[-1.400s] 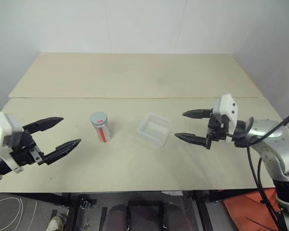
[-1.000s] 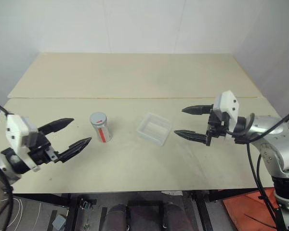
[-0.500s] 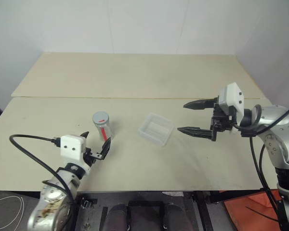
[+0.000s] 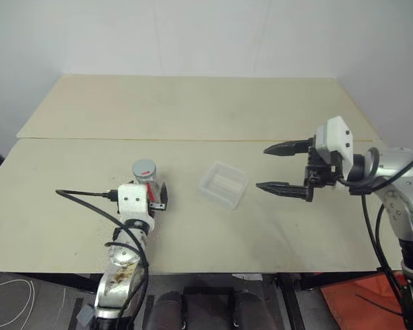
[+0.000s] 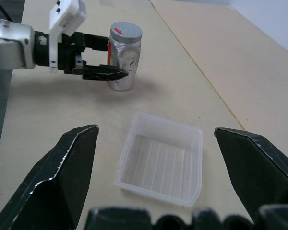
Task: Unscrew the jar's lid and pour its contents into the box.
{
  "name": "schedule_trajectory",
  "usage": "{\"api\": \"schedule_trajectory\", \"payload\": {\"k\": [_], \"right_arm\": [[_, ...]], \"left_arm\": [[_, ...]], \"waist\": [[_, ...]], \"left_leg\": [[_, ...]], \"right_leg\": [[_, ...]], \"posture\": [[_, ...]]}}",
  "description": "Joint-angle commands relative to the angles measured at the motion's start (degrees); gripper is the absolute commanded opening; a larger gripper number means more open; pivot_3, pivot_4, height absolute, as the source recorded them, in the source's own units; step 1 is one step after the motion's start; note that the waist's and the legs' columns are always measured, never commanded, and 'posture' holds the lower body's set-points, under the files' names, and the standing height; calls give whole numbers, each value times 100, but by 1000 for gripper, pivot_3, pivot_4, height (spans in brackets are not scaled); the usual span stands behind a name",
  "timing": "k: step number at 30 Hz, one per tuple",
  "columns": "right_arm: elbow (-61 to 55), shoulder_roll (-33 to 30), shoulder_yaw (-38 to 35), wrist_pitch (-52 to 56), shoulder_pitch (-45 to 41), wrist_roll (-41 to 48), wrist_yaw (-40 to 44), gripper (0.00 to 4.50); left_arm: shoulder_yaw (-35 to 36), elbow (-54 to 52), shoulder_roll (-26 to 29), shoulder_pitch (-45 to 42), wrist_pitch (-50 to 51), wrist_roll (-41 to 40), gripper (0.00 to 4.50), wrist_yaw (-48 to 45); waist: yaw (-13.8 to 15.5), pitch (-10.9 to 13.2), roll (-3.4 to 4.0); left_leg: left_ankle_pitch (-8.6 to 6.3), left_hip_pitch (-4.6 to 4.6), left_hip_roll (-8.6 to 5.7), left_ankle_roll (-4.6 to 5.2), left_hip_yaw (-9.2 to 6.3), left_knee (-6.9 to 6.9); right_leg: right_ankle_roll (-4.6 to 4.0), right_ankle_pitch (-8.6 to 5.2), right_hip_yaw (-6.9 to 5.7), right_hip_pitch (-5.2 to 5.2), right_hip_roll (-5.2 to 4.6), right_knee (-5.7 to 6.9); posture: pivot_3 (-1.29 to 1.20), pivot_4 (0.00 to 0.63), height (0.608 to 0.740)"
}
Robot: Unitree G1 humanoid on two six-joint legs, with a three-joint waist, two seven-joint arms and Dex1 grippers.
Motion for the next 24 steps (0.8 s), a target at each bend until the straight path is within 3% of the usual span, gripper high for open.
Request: {"api": "schedule_trajectory", "payload": {"k": [1,16,19,24], "right_arm": [[-246,-118,-291,42,4,192,-11,4500],[-310,-321,-338,63,13,350,-20,4500],[-320,-324,-338,67,17,359,-22,4500],[-391,-276,-316,91,25,399,-54,4500]], "left_arm": [[-118,77,-139,-149,-328,271,4480,188],[-132,797,-637,-610,-804,653,4480,629],[-122,838,-635,-640,-848,673,3842,629],[-128,816,-614,-648,-861,663,2204,581]], "waist": [[-1,0,0],[-1,1,-2],[0,1,-2],[0,1,-2]], "left_leg": [[0,-1,0,0,0,0],[-1,-4,-4,2,-2,0],[-1,-4,-4,2,-2,0],[-1,-4,-4,2,-3,0]], "right_leg": [[0,0,0,0,-1,-1],[2,1,-2,-1,-5,-2],[2,1,-3,-1,-5,-1],[3,1,-3,0,-5,-2]], "posture": [[0,150,740],[0,150,740],[0,150,740],[0,150,740]]}}
